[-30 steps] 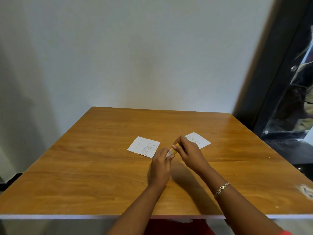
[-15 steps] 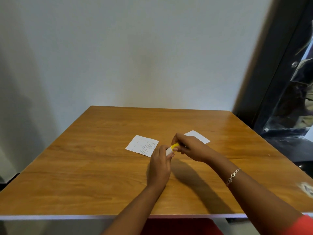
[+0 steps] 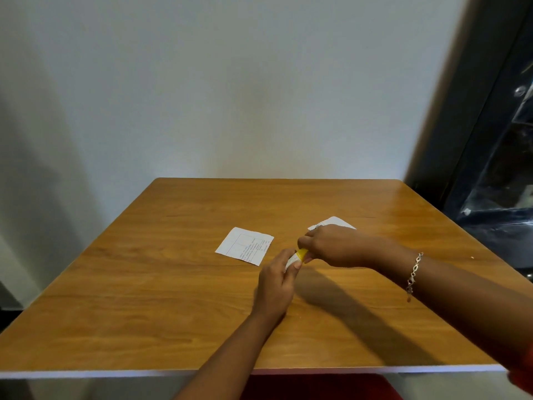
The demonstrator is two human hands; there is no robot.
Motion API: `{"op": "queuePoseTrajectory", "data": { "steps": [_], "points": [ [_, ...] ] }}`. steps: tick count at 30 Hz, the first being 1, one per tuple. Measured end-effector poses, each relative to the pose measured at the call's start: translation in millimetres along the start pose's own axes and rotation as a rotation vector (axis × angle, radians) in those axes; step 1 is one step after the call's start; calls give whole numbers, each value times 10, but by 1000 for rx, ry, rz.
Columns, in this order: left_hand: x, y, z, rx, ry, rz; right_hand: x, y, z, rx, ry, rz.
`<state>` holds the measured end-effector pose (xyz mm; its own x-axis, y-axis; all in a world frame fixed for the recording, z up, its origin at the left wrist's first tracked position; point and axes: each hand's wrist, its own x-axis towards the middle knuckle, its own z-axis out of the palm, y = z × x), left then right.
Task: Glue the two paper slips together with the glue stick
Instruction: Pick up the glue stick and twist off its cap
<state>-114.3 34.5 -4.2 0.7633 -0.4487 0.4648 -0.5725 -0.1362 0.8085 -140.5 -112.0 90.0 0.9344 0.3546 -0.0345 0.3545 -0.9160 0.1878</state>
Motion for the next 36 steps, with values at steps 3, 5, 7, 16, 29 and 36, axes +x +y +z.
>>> {"op": "queuePoseTrajectory", "data": {
  "steps": [3, 5, 7, 16, 29, 36],
  "points": [
    [7, 12, -13, -49, -4, -37, 17, 22, -9, -191, 46, -105],
    [4, 6, -6, 21, 32, -4, 43, 1, 4, -184, -55, -43],
    [2, -10, 17, 147, 56, 42, 87, -35, 14, -39, -254, 101],
    [-27, -52, 51, 334, 33, 182, -6, -44, 73, -4, -312, 121],
    [23, -87, 8, 46, 13, -85, 2, -83, 214, -303, 81, -63],
    [70, -102, -61, -365, 124, -235, 30, -373, 435, 968, 480, 436]
  ]
}}
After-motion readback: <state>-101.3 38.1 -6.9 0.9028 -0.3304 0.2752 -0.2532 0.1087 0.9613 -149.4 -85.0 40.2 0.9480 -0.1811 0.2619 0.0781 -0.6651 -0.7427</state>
